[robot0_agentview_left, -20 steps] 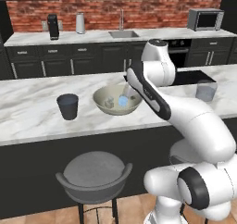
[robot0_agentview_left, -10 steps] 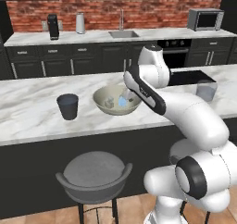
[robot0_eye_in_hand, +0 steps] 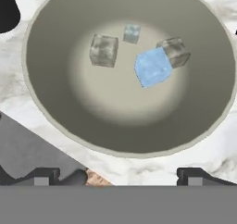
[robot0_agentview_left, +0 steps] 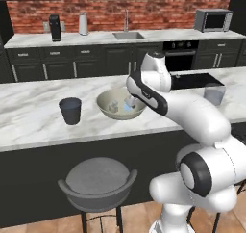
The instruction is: There are four ice cubes in the ice bowl. Place two ice cubes in each glass of water.
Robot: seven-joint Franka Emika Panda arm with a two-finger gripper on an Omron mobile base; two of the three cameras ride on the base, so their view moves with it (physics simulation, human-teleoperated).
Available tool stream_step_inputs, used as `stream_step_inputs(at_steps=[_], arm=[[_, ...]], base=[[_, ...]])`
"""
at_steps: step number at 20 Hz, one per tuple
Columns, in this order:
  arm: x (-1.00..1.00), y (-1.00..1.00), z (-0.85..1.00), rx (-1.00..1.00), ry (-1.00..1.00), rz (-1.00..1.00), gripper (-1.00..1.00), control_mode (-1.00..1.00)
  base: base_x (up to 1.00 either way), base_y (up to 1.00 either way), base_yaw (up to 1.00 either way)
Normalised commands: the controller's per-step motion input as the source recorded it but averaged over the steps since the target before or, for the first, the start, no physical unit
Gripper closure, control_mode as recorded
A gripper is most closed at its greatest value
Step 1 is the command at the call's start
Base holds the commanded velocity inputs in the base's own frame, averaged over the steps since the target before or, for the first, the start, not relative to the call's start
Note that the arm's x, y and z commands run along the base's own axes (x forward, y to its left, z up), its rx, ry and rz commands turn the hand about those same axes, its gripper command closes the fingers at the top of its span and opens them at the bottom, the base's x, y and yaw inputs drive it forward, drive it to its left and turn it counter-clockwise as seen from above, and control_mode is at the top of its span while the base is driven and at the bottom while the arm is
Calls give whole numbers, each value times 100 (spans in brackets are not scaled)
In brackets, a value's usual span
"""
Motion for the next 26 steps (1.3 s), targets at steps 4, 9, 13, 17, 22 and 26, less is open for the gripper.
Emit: stream_step_inputs(at_steps=[4, 9, 13, 17, 22, 26], arm=[[29, 6, -16, 0, 0, 6, -100, -100], [32, 11, -28, -4, 0, 5, -100, -100], [26, 7, -27, -5, 0, 5, -100, -100], [32, 0, -12, 0, 0, 5, -100, -100], [28, 0, -17, 0, 0, 2, -100, -100], [26, 0, -23, 0, 0, 0, -100, -100]], base=[[0, 0, 0], [0, 0, 0], [0, 0, 0], [0, 0, 0], [0, 0, 0], [0, 0, 0]])
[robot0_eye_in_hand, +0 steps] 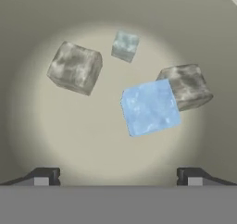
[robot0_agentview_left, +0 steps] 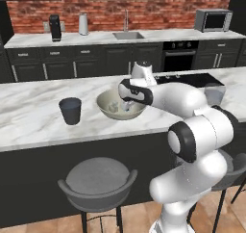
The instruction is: There are four ice cubes in the ice bowl. Place two ice cubes in each glass of water.
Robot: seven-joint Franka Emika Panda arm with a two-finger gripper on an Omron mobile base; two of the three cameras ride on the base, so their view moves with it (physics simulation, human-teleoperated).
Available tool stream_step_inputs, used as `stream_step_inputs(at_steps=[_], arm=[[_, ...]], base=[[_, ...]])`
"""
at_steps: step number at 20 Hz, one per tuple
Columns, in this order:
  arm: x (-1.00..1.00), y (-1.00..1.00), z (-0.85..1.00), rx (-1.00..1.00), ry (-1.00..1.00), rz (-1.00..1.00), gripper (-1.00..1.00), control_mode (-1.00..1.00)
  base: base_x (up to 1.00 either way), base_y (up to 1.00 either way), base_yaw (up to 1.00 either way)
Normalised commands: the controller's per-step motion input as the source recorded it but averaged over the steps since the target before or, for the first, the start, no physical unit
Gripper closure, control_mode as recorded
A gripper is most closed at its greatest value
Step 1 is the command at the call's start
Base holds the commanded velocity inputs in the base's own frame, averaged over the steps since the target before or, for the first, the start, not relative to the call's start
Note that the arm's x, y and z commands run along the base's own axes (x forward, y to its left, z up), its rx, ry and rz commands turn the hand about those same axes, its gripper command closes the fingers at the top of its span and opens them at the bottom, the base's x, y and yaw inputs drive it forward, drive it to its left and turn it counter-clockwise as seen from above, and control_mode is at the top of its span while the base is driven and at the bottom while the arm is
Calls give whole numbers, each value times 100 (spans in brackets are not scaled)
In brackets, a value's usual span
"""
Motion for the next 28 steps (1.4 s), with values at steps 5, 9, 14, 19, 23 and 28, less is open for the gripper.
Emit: stream_step_inputs(at_steps=[5, 9, 14, 19, 23, 28], arm=[[31, 0, -24, -1, 0, 0, -100, -100], [34, 3, -21, -1, 1, 0, -100, -100], [32, 11, -13, -1, 1, 0, -100, -100], [20, 10, -20, -2, 5, 0, -100, -100], [12, 6, -31, -4, 11, 0, 100, -100], [-16, -5, -9, 3, 4, 0, 100, -100]], base=[[0, 0, 0], [0, 0, 0], [0, 0, 0], [0, 0, 0], [0, 0, 0], [0, 0, 0]])
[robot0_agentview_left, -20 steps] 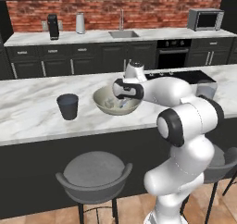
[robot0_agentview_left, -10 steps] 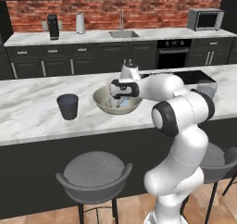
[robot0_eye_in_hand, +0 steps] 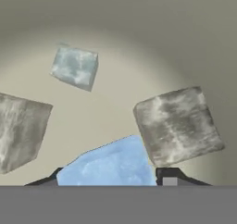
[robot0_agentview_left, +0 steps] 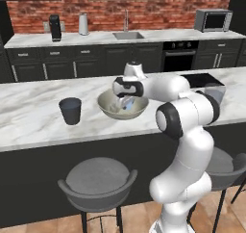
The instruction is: There are four ice cubes in the ice bowl. Place two ice cubes in each glass of water.
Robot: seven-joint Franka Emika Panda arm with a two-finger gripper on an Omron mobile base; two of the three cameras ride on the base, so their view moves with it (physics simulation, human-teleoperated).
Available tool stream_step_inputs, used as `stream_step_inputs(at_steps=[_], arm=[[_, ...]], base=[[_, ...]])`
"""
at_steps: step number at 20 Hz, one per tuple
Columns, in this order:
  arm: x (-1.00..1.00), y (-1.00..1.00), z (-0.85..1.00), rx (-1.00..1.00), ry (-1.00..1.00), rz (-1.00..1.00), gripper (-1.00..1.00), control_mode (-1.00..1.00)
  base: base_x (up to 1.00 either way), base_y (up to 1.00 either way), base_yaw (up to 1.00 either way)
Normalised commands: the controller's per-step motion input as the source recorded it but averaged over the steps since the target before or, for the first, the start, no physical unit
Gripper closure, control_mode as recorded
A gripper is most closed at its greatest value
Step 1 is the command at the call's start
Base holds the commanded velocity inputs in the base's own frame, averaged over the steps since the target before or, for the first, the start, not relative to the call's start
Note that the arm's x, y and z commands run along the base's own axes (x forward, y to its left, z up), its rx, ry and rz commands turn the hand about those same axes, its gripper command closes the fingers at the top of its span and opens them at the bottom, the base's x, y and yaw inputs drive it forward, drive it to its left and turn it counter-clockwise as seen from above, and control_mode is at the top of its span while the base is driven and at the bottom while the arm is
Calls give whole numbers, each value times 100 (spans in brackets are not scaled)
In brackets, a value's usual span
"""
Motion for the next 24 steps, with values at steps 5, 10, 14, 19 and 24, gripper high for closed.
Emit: stream_step_inputs(at_steps=[5, 10, 14, 19, 24], arm=[[-69, -4, 15, 14, -3, -8, 100, -100], [-90, 0, 95, 16, -5, -9, 100, -100], [-90, -24, 97, 1, -4, -13, 100, -100], [-70, -53, 100, 0, -10, -19, 100, -100], [-34, -92, 77, 0, -6, -35, 100, -100]], base=[[0, 0, 0], [0, 0, 0], [0, 0, 0], [0, 0, 0], [0, 0, 0]])
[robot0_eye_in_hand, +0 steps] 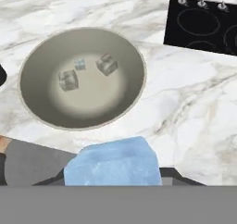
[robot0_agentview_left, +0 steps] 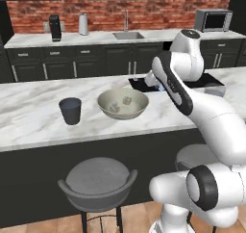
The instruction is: There are four ice cubes in the ice bowl. Place two ice cubes in each glass of water.
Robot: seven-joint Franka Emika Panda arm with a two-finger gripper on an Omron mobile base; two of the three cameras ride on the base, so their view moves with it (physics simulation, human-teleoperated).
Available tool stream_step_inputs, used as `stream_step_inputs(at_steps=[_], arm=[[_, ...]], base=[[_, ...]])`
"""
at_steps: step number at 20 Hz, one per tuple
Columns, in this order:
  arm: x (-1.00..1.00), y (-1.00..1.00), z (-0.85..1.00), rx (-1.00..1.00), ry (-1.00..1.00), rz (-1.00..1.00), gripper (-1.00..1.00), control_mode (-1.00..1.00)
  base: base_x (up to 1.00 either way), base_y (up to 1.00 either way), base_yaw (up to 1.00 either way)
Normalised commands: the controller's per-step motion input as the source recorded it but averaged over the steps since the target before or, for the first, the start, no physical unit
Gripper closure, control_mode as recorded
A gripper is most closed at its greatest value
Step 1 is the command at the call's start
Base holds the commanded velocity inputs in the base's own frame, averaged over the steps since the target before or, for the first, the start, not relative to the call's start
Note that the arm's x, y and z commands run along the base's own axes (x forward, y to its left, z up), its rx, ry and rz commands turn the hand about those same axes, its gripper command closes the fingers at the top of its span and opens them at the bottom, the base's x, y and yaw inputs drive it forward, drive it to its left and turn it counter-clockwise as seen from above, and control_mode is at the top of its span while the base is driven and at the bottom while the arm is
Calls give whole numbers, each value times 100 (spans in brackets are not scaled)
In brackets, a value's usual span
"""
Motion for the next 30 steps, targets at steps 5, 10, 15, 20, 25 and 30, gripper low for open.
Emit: stream_step_inputs(at_steps=[5, 10, 15, 20, 25, 30], arm=[[0, -100, 21, 0, -3, -45, 100, -100], [0, -100, 15, 0, 0, -42, 100, -100], [2, -100, 10, 1, 3, -28, 100, -100], [9, -100, -6, 10, 0, -12, 100, -100], [7, -89, -23, 13, 0, -1, 100, -100], [26, -30, -39, 2, 0, 0, 100, -100]], base=[[0, 0, 0], [0, 0, 0], [0, 0, 0], [0, 0, 0], [0, 0, 0], [0, 0, 0]])
